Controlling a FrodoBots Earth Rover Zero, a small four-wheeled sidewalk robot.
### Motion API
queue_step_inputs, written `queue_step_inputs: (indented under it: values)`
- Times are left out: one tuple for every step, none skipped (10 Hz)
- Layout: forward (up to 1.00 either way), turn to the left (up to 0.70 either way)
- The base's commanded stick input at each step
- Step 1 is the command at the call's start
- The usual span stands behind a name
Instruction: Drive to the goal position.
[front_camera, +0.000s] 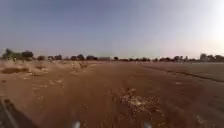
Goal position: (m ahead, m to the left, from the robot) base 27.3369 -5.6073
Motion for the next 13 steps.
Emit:
queue_step_inputs:
  values:
    - [0.50, 0.00]
    - [0.50, 0.00]
    - [0.50, 0.00]
    - [0.50, 0.00]
    - [0.50, 0.00]
    - [0.50, 0.00]
    - [0.50, 0.00]
    - [0.50, 0.00]
    - [0.50, 0.00]
    - [0.50, 0.00]
    - [0.50, 0.00]
    - [0.50, 0.00]
    - [0.50, 0.00]
